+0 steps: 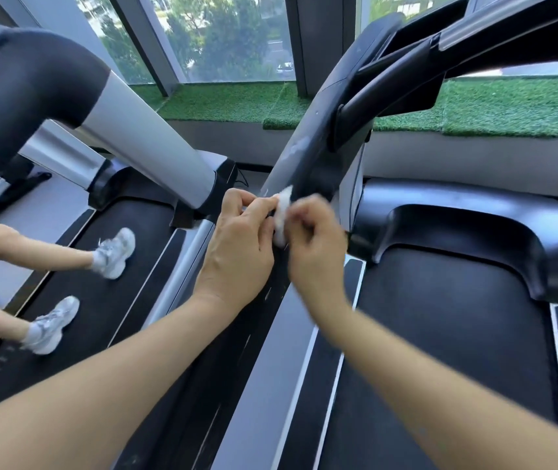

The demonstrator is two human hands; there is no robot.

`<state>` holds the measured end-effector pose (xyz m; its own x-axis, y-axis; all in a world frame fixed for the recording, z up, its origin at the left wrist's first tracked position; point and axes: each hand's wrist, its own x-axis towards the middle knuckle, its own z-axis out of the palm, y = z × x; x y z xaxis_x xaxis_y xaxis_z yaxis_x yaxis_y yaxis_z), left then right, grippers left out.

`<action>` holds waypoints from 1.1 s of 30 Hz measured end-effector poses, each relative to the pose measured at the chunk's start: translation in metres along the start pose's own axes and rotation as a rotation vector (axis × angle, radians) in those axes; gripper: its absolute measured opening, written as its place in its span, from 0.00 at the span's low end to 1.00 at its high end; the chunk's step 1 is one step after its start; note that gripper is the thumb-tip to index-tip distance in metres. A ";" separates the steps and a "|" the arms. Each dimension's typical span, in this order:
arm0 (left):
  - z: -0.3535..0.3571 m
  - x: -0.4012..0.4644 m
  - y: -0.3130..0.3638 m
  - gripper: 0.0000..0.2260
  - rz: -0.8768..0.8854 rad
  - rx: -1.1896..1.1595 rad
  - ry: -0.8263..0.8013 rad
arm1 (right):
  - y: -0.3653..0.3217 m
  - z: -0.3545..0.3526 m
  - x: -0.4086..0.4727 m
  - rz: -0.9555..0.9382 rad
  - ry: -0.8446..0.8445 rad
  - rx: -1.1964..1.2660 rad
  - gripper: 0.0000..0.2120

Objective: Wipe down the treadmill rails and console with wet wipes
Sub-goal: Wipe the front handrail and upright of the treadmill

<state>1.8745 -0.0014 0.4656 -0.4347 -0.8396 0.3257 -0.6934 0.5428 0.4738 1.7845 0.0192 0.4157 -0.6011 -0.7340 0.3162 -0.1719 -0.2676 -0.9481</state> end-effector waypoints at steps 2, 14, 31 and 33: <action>-0.001 0.000 0.001 0.15 -0.005 -0.010 -0.007 | -0.001 0.002 -0.030 0.061 -0.044 0.058 0.12; 0.000 -0.001 0.002 0.15 -0.019 -0.040 0.003 | 0.011 0.002 0.068 0.126 0.171 -0.040 0.15; 0.000 0.000 0.001 0.15 -0.009 -0.050 0.006 | 0.028 0.007 0.033 0.326 0.164 -0.111 0.15; 0.000 0.000 0.000 0.16 -0.009 -0.049 0.013 | 0.014 0.009 -0.024 0.255 0.066 -0.068 0.17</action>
<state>1.8747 -0.0016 0.4655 -0.4209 -0.8444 0.3314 -0.6683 0.5357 0.5162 1.8040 0.0274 0.3951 -0.6811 -0.7293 0.0658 -0.0587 -0.0352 -0.9977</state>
